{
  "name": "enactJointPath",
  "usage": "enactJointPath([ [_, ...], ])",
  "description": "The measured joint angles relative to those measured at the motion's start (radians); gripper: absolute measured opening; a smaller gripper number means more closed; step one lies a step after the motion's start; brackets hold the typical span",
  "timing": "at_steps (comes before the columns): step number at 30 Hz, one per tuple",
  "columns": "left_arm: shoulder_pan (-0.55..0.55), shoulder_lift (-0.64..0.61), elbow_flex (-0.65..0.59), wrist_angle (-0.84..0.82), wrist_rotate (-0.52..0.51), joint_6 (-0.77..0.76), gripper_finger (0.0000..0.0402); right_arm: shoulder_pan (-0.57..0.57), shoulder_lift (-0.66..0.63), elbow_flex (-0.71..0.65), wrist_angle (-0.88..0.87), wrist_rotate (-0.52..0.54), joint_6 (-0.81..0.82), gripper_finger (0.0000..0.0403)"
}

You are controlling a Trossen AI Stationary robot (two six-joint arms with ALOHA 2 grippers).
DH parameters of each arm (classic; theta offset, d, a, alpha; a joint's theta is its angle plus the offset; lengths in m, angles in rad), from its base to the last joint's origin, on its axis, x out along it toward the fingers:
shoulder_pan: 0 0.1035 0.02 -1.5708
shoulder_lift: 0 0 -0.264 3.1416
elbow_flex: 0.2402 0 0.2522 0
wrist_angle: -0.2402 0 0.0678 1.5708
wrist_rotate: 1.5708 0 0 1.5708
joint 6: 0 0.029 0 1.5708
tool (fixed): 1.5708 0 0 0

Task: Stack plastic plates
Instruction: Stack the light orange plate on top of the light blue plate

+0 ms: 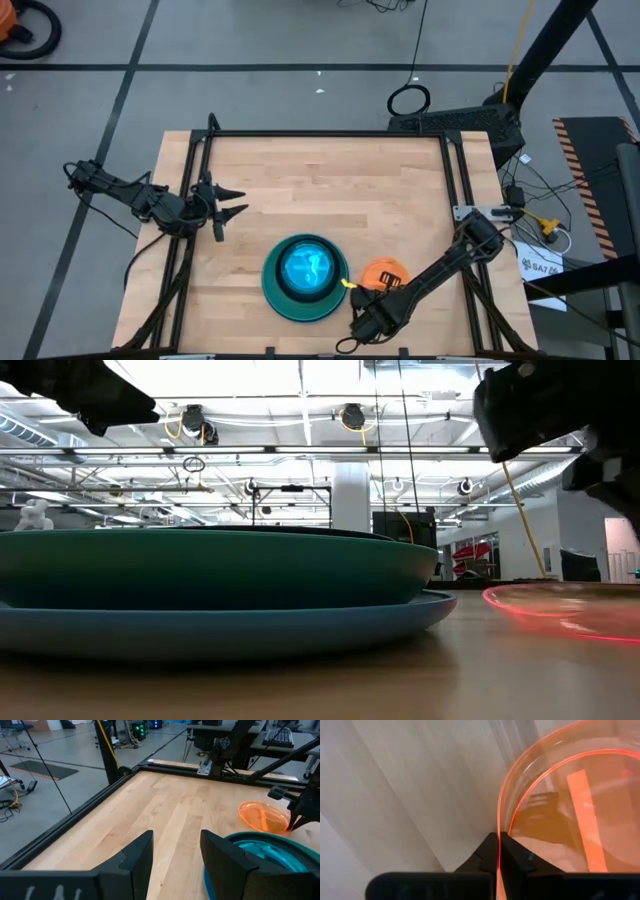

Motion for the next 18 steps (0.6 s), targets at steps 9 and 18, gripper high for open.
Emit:
enactJointPath([
  [9,0.0,0.0,0.0,0.0,0.0,0.0,0.017,0.002,-0.104,-0.002,-0.072,0.0,0.006,0.0001],
  [18,0.0,0.0,0.0,-0.003,0.0,0.002,0.017,0.002,-0.188,-0.001,-0.074,0.055,0.017,0.0001],
])
